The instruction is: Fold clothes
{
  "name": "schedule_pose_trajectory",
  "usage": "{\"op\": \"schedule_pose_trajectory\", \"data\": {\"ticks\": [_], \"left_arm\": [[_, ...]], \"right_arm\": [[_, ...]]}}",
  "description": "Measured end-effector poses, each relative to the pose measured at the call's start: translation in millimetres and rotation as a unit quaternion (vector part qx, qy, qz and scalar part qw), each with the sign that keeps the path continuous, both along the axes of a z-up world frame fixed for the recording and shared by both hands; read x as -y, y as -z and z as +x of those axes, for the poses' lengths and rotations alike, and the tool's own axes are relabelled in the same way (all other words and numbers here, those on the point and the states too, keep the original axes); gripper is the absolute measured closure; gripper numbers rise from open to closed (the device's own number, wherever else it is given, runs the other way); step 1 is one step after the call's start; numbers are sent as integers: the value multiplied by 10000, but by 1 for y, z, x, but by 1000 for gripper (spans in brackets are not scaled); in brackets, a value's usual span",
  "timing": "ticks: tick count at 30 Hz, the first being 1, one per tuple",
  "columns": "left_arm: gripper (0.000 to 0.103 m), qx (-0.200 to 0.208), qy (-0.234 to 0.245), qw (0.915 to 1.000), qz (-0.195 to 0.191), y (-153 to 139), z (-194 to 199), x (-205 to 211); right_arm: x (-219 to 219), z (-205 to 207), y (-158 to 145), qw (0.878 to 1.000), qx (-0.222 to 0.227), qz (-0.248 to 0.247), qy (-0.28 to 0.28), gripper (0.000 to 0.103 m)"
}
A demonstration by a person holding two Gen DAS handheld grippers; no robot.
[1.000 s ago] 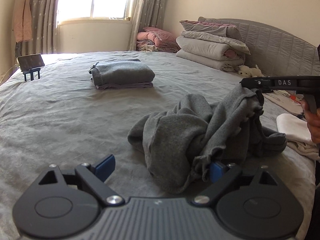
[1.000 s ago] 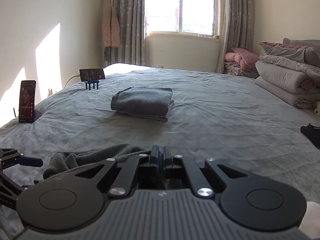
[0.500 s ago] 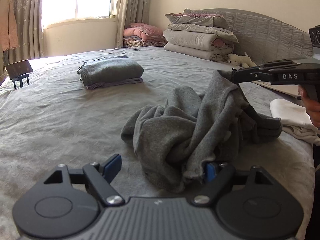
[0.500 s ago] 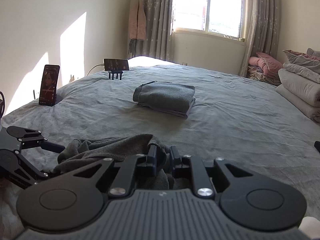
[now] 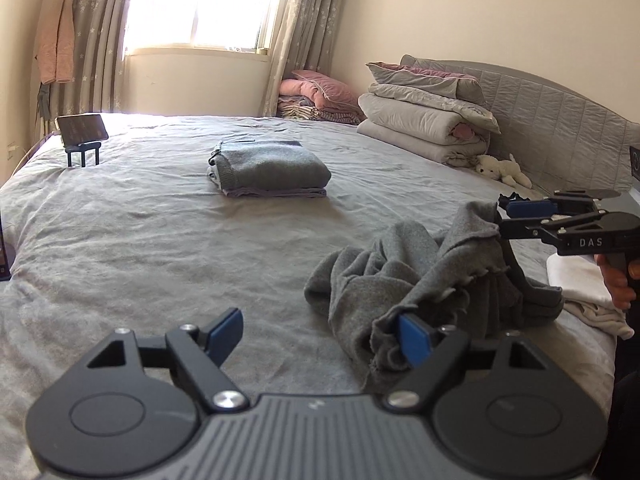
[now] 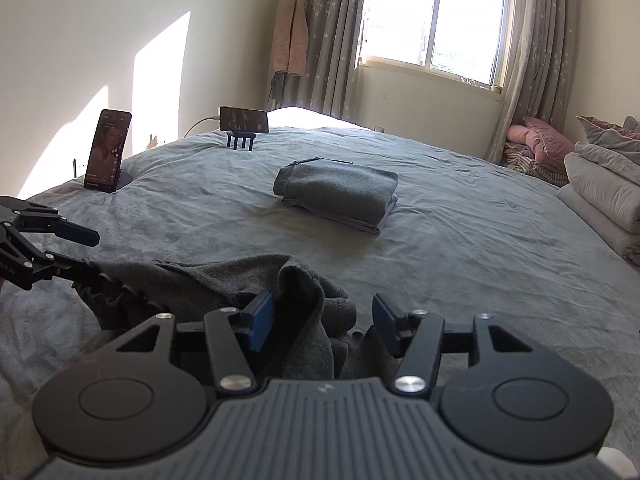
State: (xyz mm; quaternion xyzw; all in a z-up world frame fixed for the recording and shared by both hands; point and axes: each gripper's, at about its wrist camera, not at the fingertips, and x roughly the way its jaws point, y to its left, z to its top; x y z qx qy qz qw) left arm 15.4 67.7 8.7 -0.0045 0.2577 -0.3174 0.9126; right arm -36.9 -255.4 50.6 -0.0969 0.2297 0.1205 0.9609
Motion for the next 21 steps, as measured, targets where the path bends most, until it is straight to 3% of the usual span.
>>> {"op": "schedule_pose_trajectory", "data": {"ticks": [13,17,21], "left_arm": [[17,-4,-156,9987,-484,-10,1,-23],[17,-278,154,9992,-242,5,14,5],[21,-913,268,9938,-577,27,34,28]], "right_arm": [[-8,2,8,9998,-136,-104,-126,45],[-13,2,10,9997,-129,-124,-177,45],[-17,4,15,9997,-112,-133,-169,45]]}}
